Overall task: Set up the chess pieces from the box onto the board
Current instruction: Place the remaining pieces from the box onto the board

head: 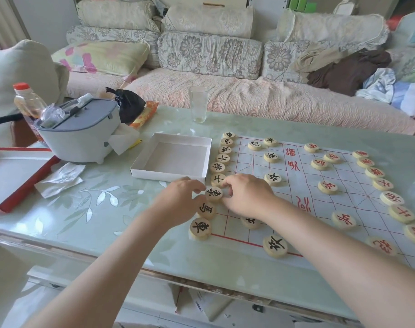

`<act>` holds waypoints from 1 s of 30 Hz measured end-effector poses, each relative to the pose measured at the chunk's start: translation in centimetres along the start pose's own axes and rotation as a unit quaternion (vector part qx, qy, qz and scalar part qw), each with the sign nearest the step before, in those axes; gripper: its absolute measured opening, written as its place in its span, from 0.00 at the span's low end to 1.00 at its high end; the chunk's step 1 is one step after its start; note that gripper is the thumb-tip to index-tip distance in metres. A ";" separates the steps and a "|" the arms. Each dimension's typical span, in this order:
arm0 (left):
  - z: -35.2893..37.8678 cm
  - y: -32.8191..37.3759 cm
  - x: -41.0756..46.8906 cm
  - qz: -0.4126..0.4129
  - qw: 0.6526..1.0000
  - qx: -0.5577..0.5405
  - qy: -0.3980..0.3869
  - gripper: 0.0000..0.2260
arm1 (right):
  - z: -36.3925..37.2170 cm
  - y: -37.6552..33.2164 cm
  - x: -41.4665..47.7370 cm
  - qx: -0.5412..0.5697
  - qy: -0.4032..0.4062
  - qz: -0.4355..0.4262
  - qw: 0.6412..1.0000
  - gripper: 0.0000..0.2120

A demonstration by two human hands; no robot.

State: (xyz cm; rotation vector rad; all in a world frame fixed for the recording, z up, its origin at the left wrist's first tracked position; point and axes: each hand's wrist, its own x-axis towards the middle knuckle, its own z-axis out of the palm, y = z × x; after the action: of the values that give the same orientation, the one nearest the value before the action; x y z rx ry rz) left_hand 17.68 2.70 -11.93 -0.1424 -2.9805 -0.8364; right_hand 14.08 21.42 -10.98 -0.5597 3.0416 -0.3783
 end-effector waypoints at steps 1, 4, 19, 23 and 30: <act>0.2 0.2 0.3 0.003 1.000 0.002 -0.004 0.10 | 0.3 0.0 0.1 -0.008 0.005 -0.003 1.000 0.15; 0.6 0.6 0.8 0.016 1.000 0.025 -0.003 0.11 | 1.1 0.0 0.2 -0.021 0.020 -0.014 0.999 0.15; -0.4 -1.7 2.9 0.112 0.974 0.193 0.024 0.18 | -0.1 2.1 3.2 0.012 0.013 0.022 1.000 0.20; -1.7 -2.3 3.3 0.018 0.973 0.228 0.034 0.13 | 0.3 2.5 3.7 0.016 -0.006 0.017 1.000 0.21; -2.3 -3.0 4.5 -0.019 0.970 0.238 0.037 0.11 | 0.5 2.3 4.5 0.024 -0.002 0.022 0.999 0.17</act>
State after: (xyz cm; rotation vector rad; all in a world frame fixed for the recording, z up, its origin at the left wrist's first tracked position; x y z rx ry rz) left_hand 12.99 -0.65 -11.22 -0.0355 -3.0157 -0.1071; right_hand 9.11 21.82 -11.95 -0.4886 3.0261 -0.4477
